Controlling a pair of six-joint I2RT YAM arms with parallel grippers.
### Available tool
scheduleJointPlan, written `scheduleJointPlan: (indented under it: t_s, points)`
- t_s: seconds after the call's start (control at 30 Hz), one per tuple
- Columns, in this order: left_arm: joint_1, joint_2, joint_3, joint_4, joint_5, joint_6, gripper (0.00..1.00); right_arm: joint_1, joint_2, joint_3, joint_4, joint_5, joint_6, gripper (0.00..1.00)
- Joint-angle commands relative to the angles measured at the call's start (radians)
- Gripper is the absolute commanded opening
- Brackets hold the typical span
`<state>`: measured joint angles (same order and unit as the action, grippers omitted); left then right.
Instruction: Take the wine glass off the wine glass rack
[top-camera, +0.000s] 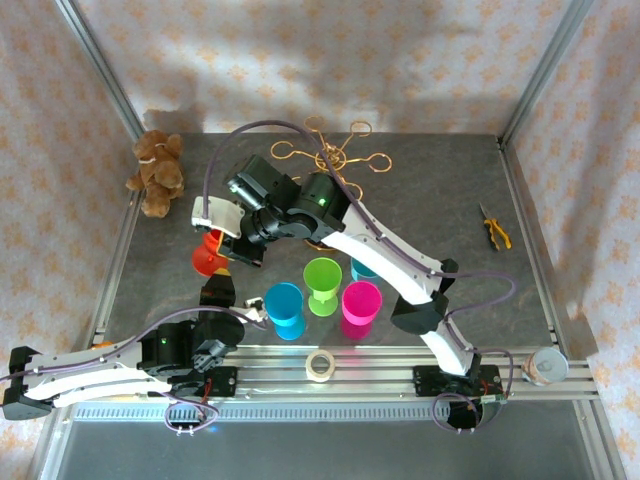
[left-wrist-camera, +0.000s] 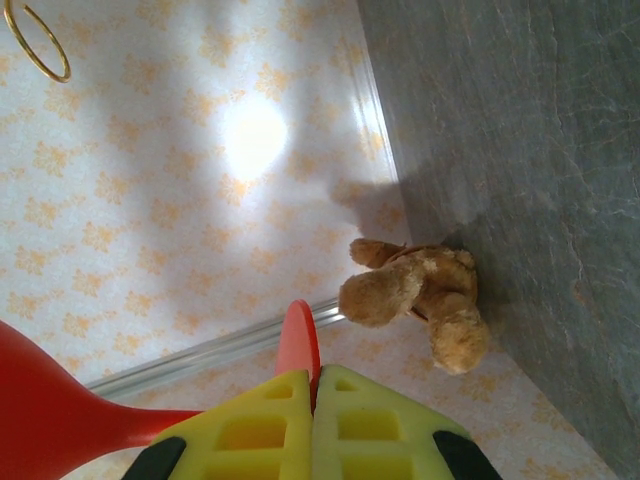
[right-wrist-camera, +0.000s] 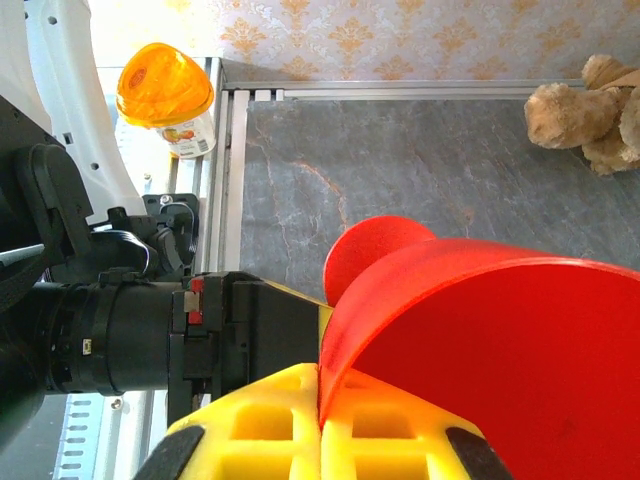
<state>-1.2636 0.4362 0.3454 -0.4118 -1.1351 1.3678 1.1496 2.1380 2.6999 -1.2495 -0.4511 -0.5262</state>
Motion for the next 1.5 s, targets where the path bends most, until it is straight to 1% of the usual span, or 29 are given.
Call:
scheduleJointPlan:
  t_s: [0.0, 0.07, 0.13, 0.2, 0.27, 0.37, 0.4, 0.47, 0.53, 0.57, 0.6, 0.63, 0.7, 0.77, 0.83, 0.9, 1.17, 1.3, 1.47]
  points:
    - [-0.009, -0.007, 0.044, 0.067, -0.049, 0.013, 0.16, 0.008, -0.030, -0.017, -0.004, -0.015, 0.015, 0.00]
    - [-0.008, -0.007, 0.044, 0.065, -0.051, 0.011, 0.25, 0.007, -0.032, -0.017, -0.002, -0.013, 0.015, 0.00]
    - [-0.008, -0.008, 0.045, 0.065, -0.049, 0.011, 0.28, 0.007, -0.034, -0.017, -0.004, -0.013, 0.016, 0.00]
    - [-0.008, -0.008, 0.043, 0.065, -0.049, 0.010, 0.35, 0.007, -0.035, -0.018, -0.004, -0.012, 0.017, 0.00]
    - [-0.008, -0.010, 0.043, 0.066, -0.049, 0.007, 0.38, 0.007, -0.035, -0.017, -0.002, -0.013, 0.017, 0.00]
    - [-0.008, -0.011, 0.041, 0.066, -0.050, 0.006, 0.46, 0.007, -0.037, -0.017, 0.003, -0.011, 0.019, 0.00]
    - [-0.008, -0.013, 0.041, 0.071, -0.052, 0.007, 0.52, 0.007, -0.037, -0.018, 0.005, -0.010, 0.020, 0.00]
    - [-0.007, -0.016, 0.038, 0.093, -0.051, 0.011, 0.59, 0.007, -0.039, -0.018, 0.010, -0.007, 0.019, 0.00]
    - [-0.007, -0.019, 0.037, 0.113, -0.055, 0.020, 0.63, 0.007, -0.042, -0.021, 0.015, 0.006, 0.017, 0.00]
    - [-0.007, -0.020, 0.036, 0.109, -0.055, 0.021, 0.67, 0.008, -0.041, -0.022, 0.019, 0.014, 0.015, 0.00]
    - [-0.007, -0.022, 0.035, 0.108, -0.054, 0.019, 0.74, 0.007, -0.043, -0.023, 0.021, 0.020, 0.014, 0.00]
    - [-0.007, -0.024, 0.035, 0.108, -0.055, 0.019, 0.78, 0.008, -0.044, -0.023, 0.025, 0.022, 0.015, 0.00]
    - [-0.008, -0.026, 0.032, 0.108, -0.056, 0.021, 0.82, 0.008, -0.049, -0.024, 0.029, 0.022, 0.019, 0.00]
    - [-0.007, -0.032, 0.029, 0.108, -0.056, 0.020, 0.90, 0.007, -0.053, -0.028, 0.039, 0.029, 0.021, 0.00]
    - [-0.007, -0.039, 0.027, 0.110, -0.059, 0.021, 0.92, 0.007, -0.057, -0.037, 0.051, 0.041, 0.024, 0.00]
    - [-0.007, -0.044, 0.029, 0.108, -0.063, 0.019, 0.99, 0.007, -0.059, -0.043, 0.059, 0.051, 0.023, 0.00]
    - [-0.007, -0.060, 0.028, 0.151, -0.075, 0.044, 0.99, 0.007, -0.068, -0.049, 0.076, 0.106, 0.016, 0.00]
    - [-0.007, -0.073, 0.030, 0.188, -0.075, 0.063, 0.99, 0.007, -0.070, -0.049, 0.081, 0.169, 0.021, 0.00]
    - [-0.007, -0.083, 0.032, 0.194, -0.083, 0.062, 0.99, 0.006, -0.069, -0.051, 0.068, 0.243, 0.030, 0.00]
